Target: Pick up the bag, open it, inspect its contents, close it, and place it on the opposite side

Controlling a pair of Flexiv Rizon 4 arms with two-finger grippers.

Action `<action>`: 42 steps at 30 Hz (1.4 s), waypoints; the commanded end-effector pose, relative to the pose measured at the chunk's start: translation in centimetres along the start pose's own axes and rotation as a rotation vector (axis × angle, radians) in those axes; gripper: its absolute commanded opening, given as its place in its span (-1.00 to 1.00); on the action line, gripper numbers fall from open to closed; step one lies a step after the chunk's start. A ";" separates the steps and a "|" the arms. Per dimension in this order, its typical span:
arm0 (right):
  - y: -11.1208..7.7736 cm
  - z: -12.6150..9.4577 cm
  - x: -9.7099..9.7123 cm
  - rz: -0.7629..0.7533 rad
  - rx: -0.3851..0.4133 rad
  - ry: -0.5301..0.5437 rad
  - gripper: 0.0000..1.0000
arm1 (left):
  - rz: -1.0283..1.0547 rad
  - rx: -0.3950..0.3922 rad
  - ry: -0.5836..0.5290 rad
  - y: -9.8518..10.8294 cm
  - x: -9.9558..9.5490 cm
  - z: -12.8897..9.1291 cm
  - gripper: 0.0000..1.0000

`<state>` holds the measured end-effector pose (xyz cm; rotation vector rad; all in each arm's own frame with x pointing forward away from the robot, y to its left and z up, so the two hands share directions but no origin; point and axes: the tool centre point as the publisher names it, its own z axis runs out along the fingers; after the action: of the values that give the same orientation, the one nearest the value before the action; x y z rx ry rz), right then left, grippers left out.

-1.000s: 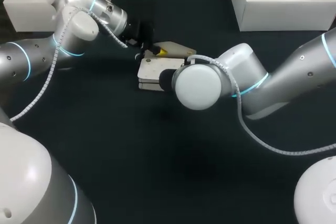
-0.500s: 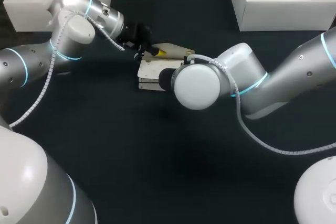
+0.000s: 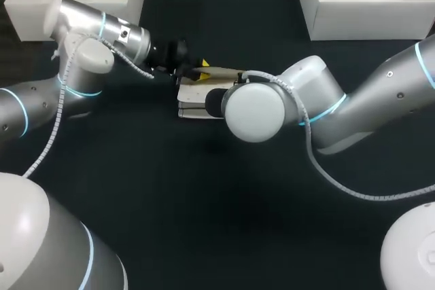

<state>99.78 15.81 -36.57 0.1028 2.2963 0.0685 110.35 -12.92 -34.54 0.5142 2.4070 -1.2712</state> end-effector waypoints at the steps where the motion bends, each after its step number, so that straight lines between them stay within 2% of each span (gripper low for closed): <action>1: 0.0 0.1 0.1 0.001 0.001 -0.003 -1.00 | -0.005 -0.008 -0.028 -1.1 -0.2 -1.1 0.03; 7: 0.0 0.1 0.1 0.001 0.001 -0.003 -1.00 | 0.013 -0.015 -0.042 -1.5 -0.6 -1.7 -0.14; 9: 0.0 0.1 0.1 0.001 0.001 -0.003 -1.00 | 0.015 -0.018 -0.043 -1.4 -0.8 -1.7 -0.30; 13: 0.0 0.1 0.1 0.001 0.001 -0.003 -1.00 | 0.016 -0.019 -0.044 -1.2 -1.0 -1.6 -0.49; 16: 0.0 0.1 0.1 0.001 0.001 -0.003 -1.00 | 0.013 -0.018 -0.055 -1.2 -1.3 -1.7 -0.56; 18: 0.0 0.1 0.1 0.001 0.001 -0.003 -1.00 | 0.013 -0.016 -0.059 -1.2 -1.4 -1.8 -1.00; 34: 0.0 0.1 0.1 0.001 0.001 -0.003 -1.00 | 0.016 -0.016 -0.058 -1.3 -1.4 -1.9 -1.00; 42: 0.0 0.1 0.1 0.001 0.001 -0.003 -1.00 | 0.095 0.000 -0.113 -0.1 0.8 -1.3 -1.00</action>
<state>99.82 15.83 -36.58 0.1030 2.2963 0.0682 110.07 -11.96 -32.97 0.5542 2.3124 -1.2155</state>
